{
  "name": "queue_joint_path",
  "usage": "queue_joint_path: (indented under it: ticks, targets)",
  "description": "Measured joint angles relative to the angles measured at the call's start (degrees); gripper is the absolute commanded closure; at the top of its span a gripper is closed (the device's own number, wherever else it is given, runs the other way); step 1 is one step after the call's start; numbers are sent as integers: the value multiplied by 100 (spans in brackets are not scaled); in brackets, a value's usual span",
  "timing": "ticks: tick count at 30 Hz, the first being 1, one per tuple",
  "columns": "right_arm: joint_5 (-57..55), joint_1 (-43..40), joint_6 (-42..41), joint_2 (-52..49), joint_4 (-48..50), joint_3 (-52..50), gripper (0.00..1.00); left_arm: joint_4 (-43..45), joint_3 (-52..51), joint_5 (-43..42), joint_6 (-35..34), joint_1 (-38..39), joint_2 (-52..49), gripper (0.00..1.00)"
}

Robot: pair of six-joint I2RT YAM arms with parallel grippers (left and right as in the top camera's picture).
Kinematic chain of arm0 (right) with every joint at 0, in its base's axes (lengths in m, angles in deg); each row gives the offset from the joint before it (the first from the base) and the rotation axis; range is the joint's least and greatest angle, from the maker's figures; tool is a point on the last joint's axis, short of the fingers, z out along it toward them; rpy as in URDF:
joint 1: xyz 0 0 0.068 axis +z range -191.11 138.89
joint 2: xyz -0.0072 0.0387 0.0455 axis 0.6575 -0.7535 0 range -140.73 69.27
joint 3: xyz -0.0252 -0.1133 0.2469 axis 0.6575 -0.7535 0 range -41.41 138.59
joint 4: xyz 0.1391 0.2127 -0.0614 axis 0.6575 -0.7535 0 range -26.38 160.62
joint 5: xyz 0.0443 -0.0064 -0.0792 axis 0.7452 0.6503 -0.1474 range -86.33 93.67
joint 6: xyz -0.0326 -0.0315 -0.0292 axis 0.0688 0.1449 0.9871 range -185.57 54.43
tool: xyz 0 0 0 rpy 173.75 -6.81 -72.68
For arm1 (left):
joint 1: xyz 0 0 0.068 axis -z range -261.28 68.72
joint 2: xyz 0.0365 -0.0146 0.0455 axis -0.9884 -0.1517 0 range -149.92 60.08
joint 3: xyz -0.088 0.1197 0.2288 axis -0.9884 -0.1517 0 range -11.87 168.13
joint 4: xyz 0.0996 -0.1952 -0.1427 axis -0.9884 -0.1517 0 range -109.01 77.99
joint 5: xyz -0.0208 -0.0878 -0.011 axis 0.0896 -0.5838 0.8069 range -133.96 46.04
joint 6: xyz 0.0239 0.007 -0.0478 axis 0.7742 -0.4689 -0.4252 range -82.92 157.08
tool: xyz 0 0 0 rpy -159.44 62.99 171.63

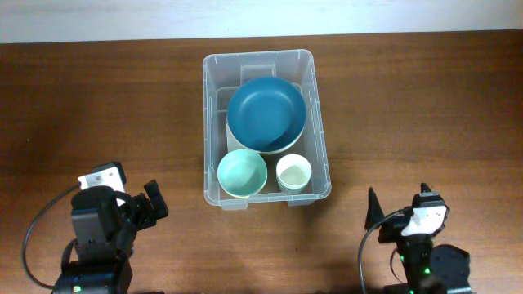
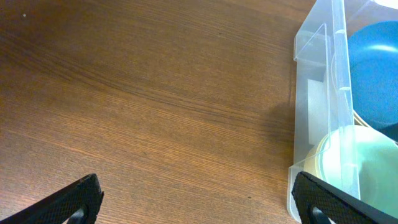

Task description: Pack container

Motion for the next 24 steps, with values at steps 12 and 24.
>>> queue_joint_path:
  ticks: [12, 24]
  targets:
    - [-140, 0, 2, 4, 2830, -1484, 1, -2, 0, 0, 0, 0, 0, 0]
    - [-507, 0, -2, 4, 2037, -1515, 1, -2, 0, 0, 0, 0, 0, 0]
